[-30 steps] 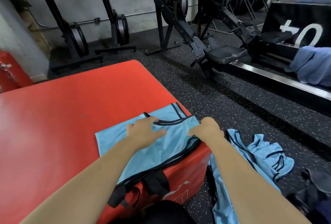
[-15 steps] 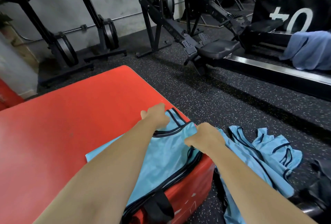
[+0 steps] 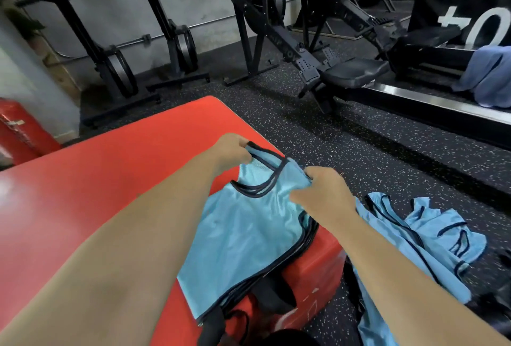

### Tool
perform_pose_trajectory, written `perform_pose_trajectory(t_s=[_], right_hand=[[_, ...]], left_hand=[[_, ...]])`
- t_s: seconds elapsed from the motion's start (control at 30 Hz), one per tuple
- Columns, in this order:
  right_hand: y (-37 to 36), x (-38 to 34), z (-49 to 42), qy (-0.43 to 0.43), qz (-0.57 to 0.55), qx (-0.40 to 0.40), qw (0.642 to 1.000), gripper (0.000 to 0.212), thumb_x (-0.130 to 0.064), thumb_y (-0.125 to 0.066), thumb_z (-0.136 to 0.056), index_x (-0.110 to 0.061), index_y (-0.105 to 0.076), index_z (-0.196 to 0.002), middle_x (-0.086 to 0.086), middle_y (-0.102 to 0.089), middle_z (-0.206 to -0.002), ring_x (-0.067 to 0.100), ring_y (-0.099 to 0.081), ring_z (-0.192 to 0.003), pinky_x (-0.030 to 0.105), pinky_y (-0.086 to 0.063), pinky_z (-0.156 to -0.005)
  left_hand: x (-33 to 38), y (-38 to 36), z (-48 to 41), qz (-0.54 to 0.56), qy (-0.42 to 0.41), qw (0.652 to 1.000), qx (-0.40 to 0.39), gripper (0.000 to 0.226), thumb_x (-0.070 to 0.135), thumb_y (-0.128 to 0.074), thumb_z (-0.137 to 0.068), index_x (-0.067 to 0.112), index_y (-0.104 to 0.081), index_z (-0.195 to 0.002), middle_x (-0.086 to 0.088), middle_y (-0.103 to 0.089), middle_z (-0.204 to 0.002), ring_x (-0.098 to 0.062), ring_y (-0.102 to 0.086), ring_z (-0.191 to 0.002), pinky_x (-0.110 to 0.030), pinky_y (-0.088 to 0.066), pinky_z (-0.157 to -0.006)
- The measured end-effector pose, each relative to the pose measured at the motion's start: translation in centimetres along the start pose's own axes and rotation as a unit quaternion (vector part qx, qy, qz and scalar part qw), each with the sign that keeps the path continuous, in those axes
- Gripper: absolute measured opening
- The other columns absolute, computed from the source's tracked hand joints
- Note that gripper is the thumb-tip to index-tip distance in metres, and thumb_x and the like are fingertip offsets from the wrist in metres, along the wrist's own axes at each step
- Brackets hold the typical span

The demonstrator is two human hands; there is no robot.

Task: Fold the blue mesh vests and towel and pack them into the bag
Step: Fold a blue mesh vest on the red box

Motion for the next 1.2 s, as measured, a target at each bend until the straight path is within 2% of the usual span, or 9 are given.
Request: perform_pose_trajectory(t_s=[0.23,0.37,0.43,0.57,0.63,0.7,0.87,1.0,1.2], right_hand=[[-5.5,-5.3,5.8,0.139,0.171,-0.061,0.974,0.024,-0.017,-0.055,-0.086,-0.022,-0.035,-0.073,0.001,-0.06,-0.089,0.027,-0.061,-0.09,0.029,-0.033,-0.066],[-7.6,-4.4,6.9,0.138,0.198,-0.091,0.966,0.018,-0.017,-0.056,-0.086,-0.023,-0.04,-0.08,-0.006,-0.045,-0.075,0.025,-0.061,-0.091,0.028,-0.031,-0.065],[-7.5,-4.3,6.8,0.137,0.193,-0.08,0.968,0.01,-0.019,-0.057,-0.083,-0.022,-0.051,-0.091,-0.005,-0.057,-0.085,0.023,-0.062,-0.093,0.028,-0.034,-0.066],[-6.6,-4.2,6.9,0.138,0.19,-0.102,0.967,0.032,-0.023,-0.061,-0.075,-0.027,-0.06,-0.106,-0.006,-0.067,-0.096,0.022,-0.062,-0.093,0.03,-0.039,-0.073],[-6.4,-3.7,7.2,0.154,0.231,-0.09,0.956,0.031,-0.027,-0.061,-0.075,-0.03,-0.06,-0.105,-0.006,-0.066,-0.093,0.02,-0.059,-0.094,0.032,-0.034,-0.077],[-6.4,-3.8,7.7,0.187,0.258,-0.047,0.947,0.02,-0.027,-0.057,-0.075,-0.028,-0.061,-0.094,-0.006,-0.065,-0.086,0.019,-0.056,-0.091,0.035,-0.029,-0.075],[-7.1,-5.6,9.4,0.34,0.256,0.109,0.898,0.005,-0.022,-0.052,-0.058,-0.024,-0.056,-0.059,-0.006,-0.053,-0.053,0.018,-0.052,-0.053,0.033,-0.026,-0.067],[-9.2,-6.3,11.6,0.399,0.302,0.043,0.865,0.027,-0.019,-0.08,-0.046,-0.022,-0.059,-0.063,-0.007,-0.05,-0.055,0.017,-0.051,-0.045,0.035,-0.033,-0.082],[-8.9,-6.8,12.1,0.401,0.318,0.019,0.859,0.033,-0.017,-0.083,-0.043,-0.022,-0.058,-0.064,-0.007,-0.049,-0.056,0.017,-0.052,-0.044,0.037,-0.033,-0.086]], left_hand=[[-7.4,2.5,5.3,-0.066,0.006,0.998,-0.018,0.018,-0.006,-0.071,-0.076,0.009,-0.064,-0.069,-0.001,-0.049,-0.061,-0.012,-0.041,-0.061,-0.023,-0.033,-0.056],[-9.9,1.9,6.9,-0.044,0.039,0.998,-0.029,0.023,-0.008,-0.061,-0.078,0.012,-0.061,-0.066,0.001,-0.047,-0.055,-0.013,-0.04,-0.055,-0.023,-0.032,-0.051],[-9.7,1.8,6.8,-0.023,0.08,0.995,-0.052,0.021,-0.01,-0.053,-0.08,0.007,-0.064,-0.075,0.001,-0.051,-0.056,-0.011,-0.041,-0.05,-0.019,-0.03,-0.045],[-9.0,2.1,6.2,-0.031,0.037,0.998,-0.039,0.031,0.016,-0.04,-0.101,0.002,-0.062,-0.083,-0.004,-0.063,-0.069,-0.004,-0.054,-0.043,-0.008,-0.032,-0.036],[-9.7,2.2,6.2,0.025,0.043,0.997,-0.06,0.041,0.033,-0.048,-0.1,0.005,-0.069,-0.08,-0.001,-0.067,-0.067,-0.004,-0.057,-0.048,-0.011,-0.043,-0.048],[-10.1,2.2,6.2,0.083,0.065,0.993,-0.053,0.019,0.021,-0.065,-0.091,0.01,-0.072,-0.078,-0.005,-0.071,-0.076,-0.012,-0.061,-0.066,-0.023,-0.053,-0.07],[-10.0,4.5,6.8,0.08,0.025,0.996,-0.017,0.023,-0.004,-0.061,-0.085,0.011,-0.076,-0.096,-0.001,-0.07,-0.092,-0.005,-0.057,-0.083,-0.011,-0.042,-0.069],[-12.0,6.7,8.5,0.042,0.03,0.997,-0.05,0.026,-0.004,-0.066,-0.083,0.018,-0.076,-0.092,0.002,-0.071,-0.091,-0.005,-0.059,-0.086,-0.02,-0.042,-0.082],[-14.4,5.4,10.9,0.037,0.006,0.999,-0.012,0.021,-0.004,-0.063,-0.087,0.009,-0.073,-0.098,-0.006,-0.065,-0.084,-0.012,-0.053,-0.072,-0.01,-0.041,-0.059]])
Point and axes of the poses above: each hand's wrist, its own z-axis away from the middle knuckle, its own y-axis out of the back of the hand, x = y × z, the point moved 1 cm from there along -z, towards the middle knuckle
